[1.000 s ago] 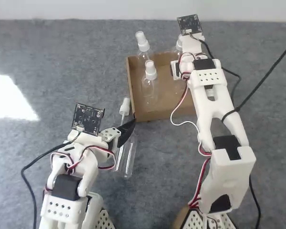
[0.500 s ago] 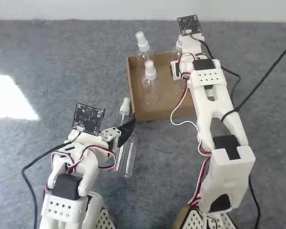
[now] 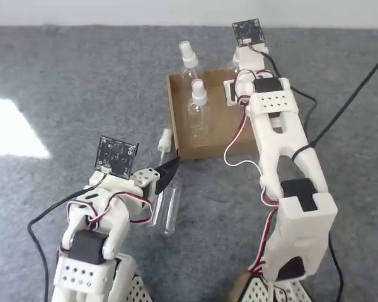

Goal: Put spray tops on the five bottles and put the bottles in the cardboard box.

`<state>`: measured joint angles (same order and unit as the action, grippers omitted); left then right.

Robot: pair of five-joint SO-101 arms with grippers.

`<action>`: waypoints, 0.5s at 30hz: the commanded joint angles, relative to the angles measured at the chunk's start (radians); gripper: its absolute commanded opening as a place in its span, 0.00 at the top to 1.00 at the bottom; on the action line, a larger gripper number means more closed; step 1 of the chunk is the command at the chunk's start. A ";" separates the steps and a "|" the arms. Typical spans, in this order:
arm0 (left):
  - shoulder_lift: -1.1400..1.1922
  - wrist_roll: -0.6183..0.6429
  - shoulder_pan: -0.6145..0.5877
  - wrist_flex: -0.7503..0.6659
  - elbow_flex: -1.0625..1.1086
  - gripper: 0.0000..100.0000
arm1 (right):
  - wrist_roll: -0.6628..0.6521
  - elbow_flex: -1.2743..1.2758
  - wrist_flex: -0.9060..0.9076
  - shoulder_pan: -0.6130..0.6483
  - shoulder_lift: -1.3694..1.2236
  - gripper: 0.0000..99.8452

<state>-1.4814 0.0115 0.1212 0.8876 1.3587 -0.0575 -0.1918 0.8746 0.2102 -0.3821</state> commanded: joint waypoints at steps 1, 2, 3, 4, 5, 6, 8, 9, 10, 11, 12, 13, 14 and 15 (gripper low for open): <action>-0.014 -0.006 -0.008 -0.031 -0.008 0.70 | 0.008 -0.072 -0.010 0.001 0.025 0.79; -0.014 -0.006 -0.008 -0.031 -0.008 0.70 | 0.008 -0.072 -0.010 0.001 0.025 0.79; -0.014 -0.006 -0.008 -0.031 -0.008 0.70 | 0.008 -0.072 -0.010 -0.001 0.025 0.79; -0.014 -0.006 -0.008 -0.031 -0.008 0.70 | 0.008 -0.072 -0.010 -0.001 0.025 0.79; -0.014 -0.006 -0.008 -0.031 -0.008 0.70 | 0.008 -0.072 -0.010 -0.001 0.025 0.77; -0.014 -0.006 -0.008 -0.031 -0.008 0.70 | 0.011 -0.072 -0.007 -0.001 0.025 0.75; -0.014 -0.006 -0.008 -0.031 -0.008 0.70 | 0.008 -0.072 -0.007 0.002 0.025 0.69; -0.014 -0.006 -0.008 -0.031 -0.008 0.70 | 0.008 -0.072 -0.005 0.004 0.025 0.67; -0.014 -0.006 -0.008 -0.031 -0.008 0.70 | 0.008 -0.072 -0.005 0.004 0.025 0.65; -0.014 -0.006 -0.008 -0.031 -0.008 0.70 | 0.008 -0.072 -0.005 0.005 0.025 0.63; -0.014 -0.006 -0.008 -0.031 -0.007 0.70 | 0.006 -0.072 -0.005 0.005 0.025 0.63; -0.014 -0.006 -0.008 -0.032 -0.005 0.70 | 0.006 -0.072 -0.005 0.005 0.025 0.63; -0.014 -0.006 -0.008 -0.037 0.001 0.70 | 0.006 -0.074 -0.005 0.005 0.025 0.63; -0.014 -0.008 -0.008 -0.037 0.001 0.70 | 0.006 -0.074 -0.007 0.005 0.025 0.63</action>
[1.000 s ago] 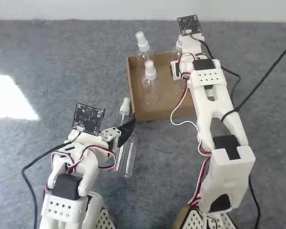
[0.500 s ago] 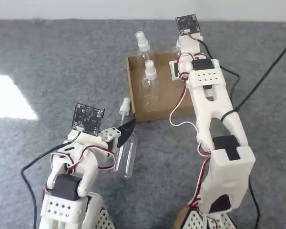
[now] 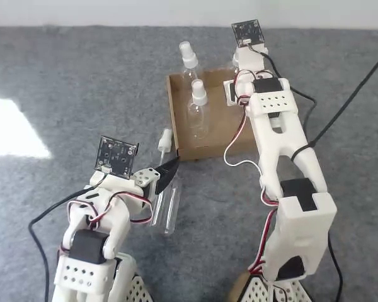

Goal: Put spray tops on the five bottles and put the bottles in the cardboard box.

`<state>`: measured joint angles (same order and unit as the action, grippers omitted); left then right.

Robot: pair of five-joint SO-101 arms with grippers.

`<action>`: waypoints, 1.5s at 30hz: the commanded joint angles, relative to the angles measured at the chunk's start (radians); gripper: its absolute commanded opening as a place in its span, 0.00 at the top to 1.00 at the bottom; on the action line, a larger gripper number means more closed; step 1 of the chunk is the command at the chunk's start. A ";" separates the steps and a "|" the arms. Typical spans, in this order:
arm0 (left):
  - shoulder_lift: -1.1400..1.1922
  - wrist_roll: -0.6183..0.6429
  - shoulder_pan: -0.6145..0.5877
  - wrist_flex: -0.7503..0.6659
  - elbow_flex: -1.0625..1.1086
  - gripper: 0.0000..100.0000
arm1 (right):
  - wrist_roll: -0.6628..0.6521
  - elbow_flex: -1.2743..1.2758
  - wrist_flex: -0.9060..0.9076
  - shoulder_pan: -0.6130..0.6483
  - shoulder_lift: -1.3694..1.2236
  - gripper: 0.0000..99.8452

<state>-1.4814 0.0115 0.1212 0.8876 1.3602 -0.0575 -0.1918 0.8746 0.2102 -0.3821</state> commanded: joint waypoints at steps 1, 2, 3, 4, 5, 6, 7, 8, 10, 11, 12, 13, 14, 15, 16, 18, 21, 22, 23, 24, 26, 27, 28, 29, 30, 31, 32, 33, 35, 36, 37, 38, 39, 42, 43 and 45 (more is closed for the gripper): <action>-0.014 -0.008 -0.008 -0.037 -0.001 0.70 | 0.006 -0.074 -0.007 0.005 0.027 0.63; -0.014 -0.008 -0.008 -0.037 -0.001 0.70 | 0.006 -0.078 -0.007 0.005 0.027 0.63; -0.014 -0.008 -0.008 -0.037 -0.001 0.70 | 0.006 -0.091 -0.005 0.005 0.027 0.63; -0.014 -0.008 -0.008 -0.037 -0.001 0.70 | 0.006 -0.101 -0.005 0.005 0.027 0.63; -0.014 -0.008 -0.008 -0.037 -0.001 0.70 | 0.006 -0.112 -0.004 0.005 0.027 0.63; -0.014 -0.008 -0.008 -0.037 -0.001 0.70 | 0.006 -0.123 0.002 0.007 0.027 0.63; -0.014 -0.008 -0.008 -0.037 -0.001 0.70 | 0.006 -0.137 0.021 0.007 0.027 0.63; -0.014 -0.008 -0.008 -0.037 -0.001 0.70 | 0.008 -0.153 0.042 0.013 0.027 0.63; -0.014 -0.008 -0.008 -0.037 -0.001 0.70 | 0.008 -0.183 0.081 0.024 0.027 0.63; -0.014 -0.008 -0.008 -0.037 -0.001 0.70 | 0.009 -0.196 0.094 0.027 0.027 0.63; -0.014 -0.008 -0.008 -0.037 -0.001 0.70 | 0.011 -0.212 0.105 0.028 0.027 0.63; -0.014 -0.008 -0.008 -0.037 -0.001 0.70 | 0.012 -0.230 0.117 0.030 0.027 0.63; -0.014 -0.008 -0.008 -0.037 -0.001 0.70 | 0.012 -0.250 0.134 0.030 0.027 0.63; -0.014 -0.008 -0.008 -0.037 -0.001 0.70 | 0.012 -0.272 0.153 0.030 0.027 0.63; -0.014 -0.008 -0.008 -0.037 -0.001 0.70 | 0.012 -0.293 0.176 0.035 0.027 0.63; -0.014 -0.008 -0.008 -0.037 -0.001 0.70 | 0.012 -0.331 0.223 0.038 0.027 0.63; -0.014 -0.008 -0.008 -0.037 -0.001 0.70 | 0.012 -0.396 0.278 0.041 0.027 0.63; -0.014 -0.008 -0.008 -0.037 -0.001 0.70 | 0.012 -0.420 0.294 0.041 0.027 0.63; -0.014 -0.008 -0.008 -0.037 -0.001 0.70 | 0.011 -0.448 0.309 0.041 0.027 0.63; -0.014 -0.008 -0.008 -0.037 -0.001 0.70 | 0.009 -0.477 0.329 0.041 0.027 0.63; -0.014 -0.008 -0.008 -0.037 -0.001 0.70 | 0.009 -0.549 0.389 0.041 0.027 0.63; -0.014 -0.008 -0.009 -0.037 -0.001 0.70 | 0.009 -0.585 0.421 0.042 0.027 0.63; -0.014 -0.008 -0.009 -0.037 -0.001 0.70 | 0.009 -0.623 0.453 0.048 0.027 0.63; -0.014 -0.008 -0.009 -0.037 -0.001 0.70 | 0.009 -0.664 0.490 0.053 0.027 0.63; -0.014 -0.008 -0.009 -0.037 -0.001 0.70 | 0.008 -0.706 0.533 0.056 0.027 0.63; -0.014 -0.008 -0.017 -0.037 -0.002 0.70 | 0.008 -0.746 0.572 0.064 0.027 0.63; -0.014 -0.003 -0.032 -0.037 -0.002 0.70 | 0.008 -0.783 0.607 0.076 0.027 0.63; -0.014 -0.003 -0.048 -0.038 -0.005 0.70 | 0.008 -0.816 0.642 0.087 0.027 0.63; -0.014 -0.005 -0.083 -0.058 -0.005 0.70 | 0.008 -0.867 0.708 0.119 0.025 0.63; -0.008 -0.005 -0.110 -0.069 -0.010 0.70 | 0.008 -0.887 0.743 0.140 0.025 0.63; -0.006 -0.006 -0.147 -0.072 -0.024 0.70 | 0.008 -0.904 0.783 0.162 0.025 0.63; -0.005 -0.008 -0.192 -0.063 -0.048 0.70 | 0.011 -0.916 0.823 0.186 0.025 0.63; -0.005 -0.018 -0.247 -0.037 -0.076 0.70 | 0.014 -0.931 0.865 0.213 0.025 0.63; -0.003 -0.058 -0.379 0.031 -0.145 0.70 | 0.015 -0.954 0.923 0.269 0.027 0.63; 0.000 -0.078 -0.416 0.035 -0.160 0.70 | 0.009 -0.956 0.921 0.282 0.027 0.65; 0.035 -0.110 -0.477 0.038 -0.206 0.70 | 0.002 -0.959 0.920 0.314 0.027 0.71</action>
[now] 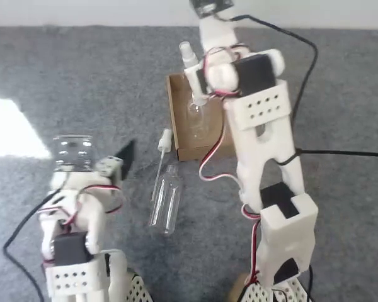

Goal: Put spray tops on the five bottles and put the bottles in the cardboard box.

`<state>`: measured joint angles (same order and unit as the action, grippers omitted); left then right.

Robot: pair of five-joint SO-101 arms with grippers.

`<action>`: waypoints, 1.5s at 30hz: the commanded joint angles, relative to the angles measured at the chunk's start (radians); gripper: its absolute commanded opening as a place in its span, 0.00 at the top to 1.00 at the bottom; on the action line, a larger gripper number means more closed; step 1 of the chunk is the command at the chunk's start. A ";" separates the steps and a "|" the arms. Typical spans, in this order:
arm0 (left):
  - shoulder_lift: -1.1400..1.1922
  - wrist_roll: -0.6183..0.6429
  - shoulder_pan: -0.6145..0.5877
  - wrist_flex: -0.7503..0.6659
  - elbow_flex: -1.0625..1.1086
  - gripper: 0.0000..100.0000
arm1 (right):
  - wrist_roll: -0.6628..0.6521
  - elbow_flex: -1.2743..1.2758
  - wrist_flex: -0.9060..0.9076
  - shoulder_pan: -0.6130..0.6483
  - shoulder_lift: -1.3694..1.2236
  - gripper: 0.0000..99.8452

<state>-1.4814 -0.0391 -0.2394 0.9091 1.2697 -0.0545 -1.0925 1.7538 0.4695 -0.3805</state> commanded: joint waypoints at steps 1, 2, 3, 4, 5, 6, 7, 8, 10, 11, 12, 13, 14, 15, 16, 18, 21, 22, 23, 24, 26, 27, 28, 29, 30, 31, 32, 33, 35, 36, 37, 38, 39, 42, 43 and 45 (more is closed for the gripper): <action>0.072 -0.074 -0.146 0.020 -0.151 0.70 | -0.014 -0.058 0.044 0.079 0.027 0.75; 0.120 -0.083 -0.172 0.021 -0.189 0.70 | -0.026 -0.052 0.045 0.101 0.038 0.78; 0.181 -0.089 -0.199 0.023 -0.237 0.70 | -0.035 -0.038 0.045 0.120 0.053 0.81; 0.250 -0.089 -0.226 0.034 -0.291 0.70 | -0.044 -0.006 0.045 0.140 0.073 0.83; 0.327 -0.089 -0.249 0.051 -0.354 0.70 | -0.055 0.034 0.045 0.159 0.097 0.85; 0.410 -0.089 -0.269 0.074 -0.420 0.70 | -0.064 0.087 0.045 0.173 0.128 0.87; 0.493 -0.089 -0.287 0.100 -0.487 0.70 | -0.071 0.149 0.045 0.183 0.160 0.88; 0.577 -0.089 -0.307 0.129 -0.559 0.70 | -0.081 0.218 0.045 0.188 0.199 0.89; 0.726 -0.089 -0.341 0.178 -0.691 0.70 | -0.100 0.370 0.045 0.193 0.277 0.90; 0.795 -0.089 -0.354 0.201 -0.753 0.69 | -0.110 0.453 0.042 0.193 0.318 0.90; 0.858 -0.091 -0.368 0.219 -0.809 0.69 | -0.120 0.531 0.041 0.193 0.357 0.90; 0.914 -0.091 -0.381 0.235 -0.863 0.69 | -0.117 0.608 0.041 0.199 0.392 0.90; 0.965 -0.095 -0.390 0.245 -0.911 0.69 | -0.104 0.684 0.039 0.216 0.427 0.90; 1.014 -0.110 -0.400 0.255 -0.954 0.69 | -0.075 0.763 0.025 0.240 0.461 0.90; 1.056 -0.120 -0.407 0.261 -0.993 0.69 | -0.028 0.842 -0.010 0.266 0.493 0.90; 1.132 -0.118 -0.408 0.262 -1.053 0.69 | 0.075 1.022 -0.143 0.325 0.558 0.90; 1.217 -0.120 -0.420 0.262 -1.098 0.69 | 0.132 1.257 -0.360 0.397 0.625 0.90; 1.241 -0.120 -0.422 0.262 -1.104 0.69 | 0.144 1.323 -0.407 0.424 0.627 0.88; 1.261 -0.120 -0.422 0.261 -1.104 0.69 | 0.163 1.379 -0.443 0.452 0.624 0.86; 1.278 -0.120 -0.422 0.259 -1.104 0.69 | 0.196 1.425 -0.473 0.476 0.618 0.84; 1.306 -0.120 -0.422 0.255 -1.104 0.69 | 0.290 1.481 -0.529 0.522 0.601 0.78; 1.315 -0.120 -0.422 0.255 -1.107 0.69 | 0.342 1.487 -0.545 0.541 0.590 0.75; 1.320 -0.120 -0.422 0.255 -1.109 0.69 | 0.394 1.487 -0.559 0.553 0.582 0.72; 1.321 -0.120 -0.422 0.255 -1.109 0.69 | 0.443 1.482 -0.572 0.556 0.575 0.70; 1.321 -0.120 -0.420 0.255 -1.109 0.69 | 0.499 1.478 -0.593 0.556 0.567 0.69; 1.321 -0.120 -0.420 0.255 -1.109 0.69 | 0.552 1.475 -0.616 0.556 0.556 0.68; 1.321 -0.120 -0.420 0.255 -1.109 0.69 | 0.600 1.471 -0.639 0.556 0.542 0.69; 1.323 -0.120 -0.419 0.255 -1.109 0.69 | 0.641 1.470 -0.664 0.556 0.526 0.69; 1.323 -0.120 -0.417 0.253 -1.109 0.69 | 0.700 1.470 -0.704 0.556 0.487 0.69; 1.323 -0.120 -0.417 0.253 -1.109 0.69 | 0.721 1.470 -0.720 0.556 0.464 0.69; 1.323 -0.120 -0.417 0.253 -1.109 0.69 | 0.738 1.470 -0.731 0.556 0.443 0.69; 1.323 -0.120 -0.417 0.253 -1.109 0.69 | 0.749 1.470 -0.734 0.556 0.426 0.69; 1.323 -0.120 -0.420 0.244 -1.109 0.69 | 0.755 1.470 -0.731 0.556 0.412 0.69; 1.323 -0.120 -0.423 0.213 -1.106 0.69 | 0.753 1.475 -0.725 0.550 0.394 0.69; 1.323 -0.120 -0.423 0.210 -1.104 0.69 | 0.753 1.475 -0.710 0.539 0.394 0.69; 1.323 -0.120 -0.423 0.210 -1.104 0.69 | 0.752 1.470 -0.671 0.518 0.394 0.69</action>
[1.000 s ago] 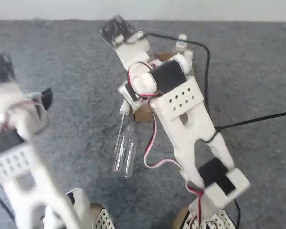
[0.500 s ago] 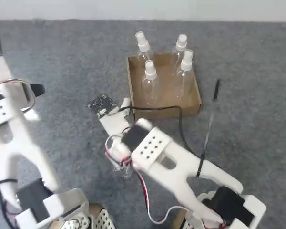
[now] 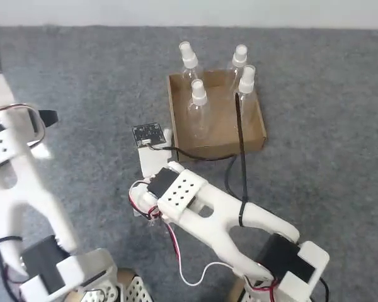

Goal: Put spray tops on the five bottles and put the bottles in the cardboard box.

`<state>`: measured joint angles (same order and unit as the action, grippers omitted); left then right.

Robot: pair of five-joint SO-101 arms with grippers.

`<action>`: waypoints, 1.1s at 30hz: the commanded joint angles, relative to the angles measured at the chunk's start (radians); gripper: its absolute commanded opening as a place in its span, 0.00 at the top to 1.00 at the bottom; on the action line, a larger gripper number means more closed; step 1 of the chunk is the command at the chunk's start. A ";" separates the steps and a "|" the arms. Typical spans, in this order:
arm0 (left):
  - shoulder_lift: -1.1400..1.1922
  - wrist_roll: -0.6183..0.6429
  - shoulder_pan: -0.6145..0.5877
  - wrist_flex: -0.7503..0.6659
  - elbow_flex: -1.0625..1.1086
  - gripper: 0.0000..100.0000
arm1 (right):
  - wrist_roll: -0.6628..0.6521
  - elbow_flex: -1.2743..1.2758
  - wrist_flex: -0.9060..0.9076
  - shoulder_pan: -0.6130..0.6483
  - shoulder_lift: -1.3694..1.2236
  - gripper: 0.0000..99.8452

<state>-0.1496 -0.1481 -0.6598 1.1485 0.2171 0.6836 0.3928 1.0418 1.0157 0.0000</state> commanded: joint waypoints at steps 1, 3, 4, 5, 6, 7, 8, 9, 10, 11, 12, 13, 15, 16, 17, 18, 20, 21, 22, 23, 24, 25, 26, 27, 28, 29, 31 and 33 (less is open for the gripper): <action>-0.009 -0.011 -0.003 -0.029 -0.051 0.69 | 0.014 -0.015 0.054 -0.044 0.013 0.69; -0.009 -0.009 -0.003 -0.031 -0.051 0.69 | 0.014 -0.011 0.070 -0.070 0.004 0.69; -0.009 -0.009 -0.003 -0.031 -0.051 0.69 | 0.014 -0.008 0.077 -0.082 0.004 0.69; -0.009 -0.009 -0.002 -0.029 -0.054 0.69 | 0.014 -0.005 0.088 -0.091 0.004 0.69; -0.009 -0.009 -0.002 -0.029 -0.054 0.69 | 0.014 -0.005 0.097 -0.099 0.004 0.69; -0.009 -0.009 -0.002 -0.029 -0.054 0.69 | 0.014 -0.003 0.101 -0.102 0.004 0.69; -0.009 -0.009 0.000 -0.029 -0.054 0.69 | 0.014 0.000 0.097 -0.102 0.004 0.69; -0.009 -0.009 0.002 -0.029 -0.056 0.69 | 0.014 0.000 0.094 -0.102 0.004 0.69; -0.009 -0.008 0.002 -0.029 -0.056 0.69 | 0.014 0.000 0.093 -0.102 0.004 0.69; -0.009 -0.008 0.002 -0.029 -0.056 0.69 | 0.014 -0.002 0.091 -0.101 0.004 0.69; -0.009 -0.008 0.003 -0.029 -0.056 0.69 | 0.015 -0.002 0.088 -0.101 0.004 0.69; -0.009 -0.008 0.003 -0.029 -0.056 0.69 | 0.015 0.000 0.085 -0.105 0.004 0.69; -0.011 -0.008 0.003 -0.028 -0.056 0.69 | 0.014 0.005 0.097 -0.122 0.002 0.69; -0.011 -0.008 0.003 -0.028 -0.056 0.69 | 0.014 0.012 0.101 -0.137 0.004 0.69; -0.011 -0.008 0.003 -0.028 -0.056 0.69 | 0.014 0.018 0.094 -0.153 0.004 0.69; -0.011 -0.008 0.003 -0.029 -0.056 0.69 | 0.012 0.023 0.085 -0.166 0.002 0.69; -0.011 -0.008 0.005 -0.029 -0.056 0.69 | -0.018 0.029 0.085 -0.188 -0.007 0.69; -0.011 -0.008 0.005 -0.029 -0.056 0.69 | -0.038 0.031 0.090 -0.200 -0.015 0.69; -0.011 -0.008 0.005 -0.029 -0.056 0.69 | -0.051 0.035 0.090 -0.213 -0.025 0.69; -0.011 -0.008 0.003 -0.029 -0.056 0.69 | -0.060 0.041 0.091 -0.228 -0.036 0.69; -0.011 -0.008 0.003 -0.029 -0.056 0.69 | -0.063 0.052 0.091 -0.248 -0.048 0.69; -0.011 -0.008 0.002 -0.029 -0.056 0.69 | -0.063 0.063 0.093 -0.268 -0.056 0.69; -0.011 -0.008 0.002 -0.029 -0.058 0.69 | -0.063 0.069 0.097 -0.291 -0.064 0.70; -0.011 -0.008 0.000 -0.029 -0.058 0.69 | -0.069 0.069 0.111 -0.314 -0.070 0.72; -0.011 -0.008 0.000 -0.031 -0.058 0.69 | -0.092 0.069 0.127 -0.338 -0.073 0.74; -0.011 -0.008 0.002 -0.031 -0.058 0.69 | -0.127 0.069 0.142 -0.357 -0.074 0.78; -0.011 -0.008 0.005 -0.031 -0.058 0.69 | -0.222 0.066 0.174 -0.387 -0.065 0.84; -0.011 -0.008 0.011 -0.031 -0.058 0.69 | -0.315 0.066 0.202 -0.417 -0.050 0.90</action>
<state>-0.1496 -0.1481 -0.6613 1.1469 0.2171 0.5378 0.4664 1.1845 0.6613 -0.0844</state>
